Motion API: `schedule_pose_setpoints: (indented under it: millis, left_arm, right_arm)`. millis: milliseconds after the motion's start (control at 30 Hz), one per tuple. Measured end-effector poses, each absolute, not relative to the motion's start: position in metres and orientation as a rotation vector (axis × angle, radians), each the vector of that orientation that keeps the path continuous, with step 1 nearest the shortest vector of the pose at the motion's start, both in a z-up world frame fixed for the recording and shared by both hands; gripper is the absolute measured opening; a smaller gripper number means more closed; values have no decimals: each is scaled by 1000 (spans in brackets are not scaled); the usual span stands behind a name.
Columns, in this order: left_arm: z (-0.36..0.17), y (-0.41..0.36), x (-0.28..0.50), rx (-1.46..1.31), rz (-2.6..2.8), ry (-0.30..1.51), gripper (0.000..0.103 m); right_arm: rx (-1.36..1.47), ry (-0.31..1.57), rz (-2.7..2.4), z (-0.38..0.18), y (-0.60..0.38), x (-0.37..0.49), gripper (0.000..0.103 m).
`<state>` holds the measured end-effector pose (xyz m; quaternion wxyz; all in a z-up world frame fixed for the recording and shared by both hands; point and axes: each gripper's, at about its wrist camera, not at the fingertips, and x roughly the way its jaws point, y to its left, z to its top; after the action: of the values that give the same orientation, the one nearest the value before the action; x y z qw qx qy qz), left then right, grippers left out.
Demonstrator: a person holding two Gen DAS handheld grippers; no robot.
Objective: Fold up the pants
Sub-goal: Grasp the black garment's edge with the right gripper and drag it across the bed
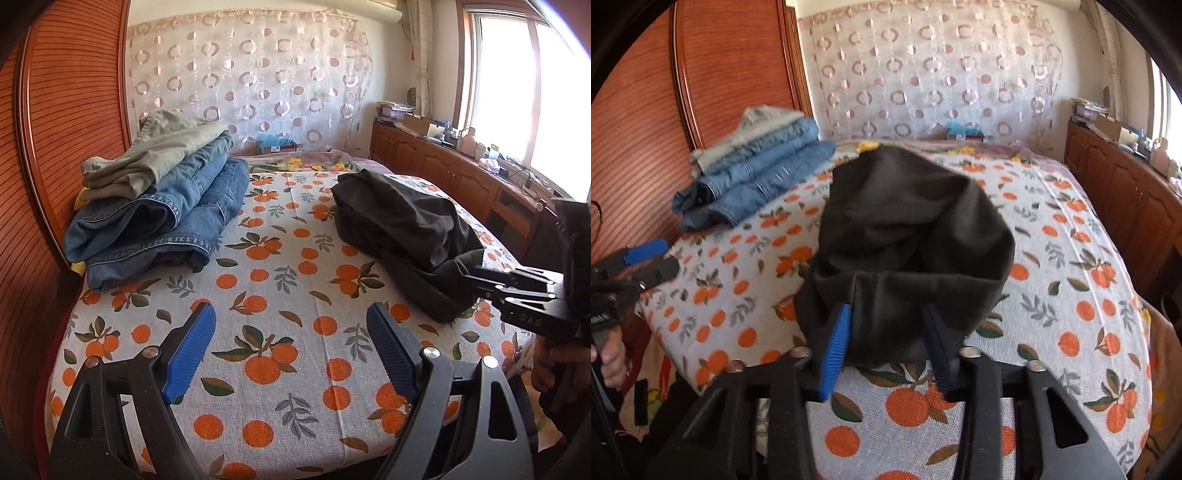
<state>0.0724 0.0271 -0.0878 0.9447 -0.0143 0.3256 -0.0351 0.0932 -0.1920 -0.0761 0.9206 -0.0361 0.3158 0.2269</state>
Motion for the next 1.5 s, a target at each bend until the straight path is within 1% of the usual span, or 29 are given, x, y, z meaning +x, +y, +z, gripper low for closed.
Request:
schedule_pose_setpoints:
  millis: [33, 67, 133, 333, 533, 667, 800, 833, 900, 933, 1000, 1067, 1133, 1267, 1333, 1500]
  left_arm:
    - [-89, 27, 73, -29, -72, 665, 85]
    - [-89, 27, 74, -30, -72, 666, 85]
    - [-90, 28, 77, -36, -76, 672, 85]
    - [-89, 22, 82, -36, -99, 676, 85]
    - [-85, 9, 91, -15, -129, 671, 85]
    - [-83, 3, 95, -12, -144, 665, 85]
    - [-85, 1, 95, -8, -150, 667, 85]
    - [-85, 1, 95, -7, -148, 669, 85]
    - [-85, 1, 96, -8, -144, 672, 85]
    - [-85, 2, 95, -9, -143, 671, 85]
    - [-85, 2, 95, -9, -142, 671, 85]
    - [-86, 3, 95, -11, -142, 670, 85]
    - [-87, 3, 95, -13, -141, 671, 85]
    - [-89, 6, 95, -17, -139, 677, 85]
    - [-90, 6, 96, -14, -139, 679, 85]
    - [-92, 6, 103, 9, -148, 684, 85]
  right_arm:
    - [-78, 657, 467, -76, -194, 94, 9]
    - [-82, 655, 467, -75, -197, 93, 6]
    - [-81, 637, 462, -70, -207, 94, 4]
    - [-35, 560, 414, -41, -249, 79, 3]
    - [2, 473, 287, -16, -312, 52, 2]
    - [24, 510, 188, -23, -351, 51, 2]
    - [31, 553, 169, -33, -365, 46, 3]
    - [34, 553, 157, -32, -367, 43, 8]
    - [50, 543, 158, -25, -366, 38, 13]
    - [60, 535, 167, -21, -364, 36, 19]
    - [63, 522, 190, -13, -357, 37, 27]
    - [47, 517, 237, -15, -339, 43, 30]
    - [22, 525, 269, -16, -322, 44, 36]
    - [-9, 546, 357, -24, -298, 56, 43]
    - [-26, 556, 389, -26, -291, 63, 51]
    - [-91, 617, 433, -41, -267, 103, 53]
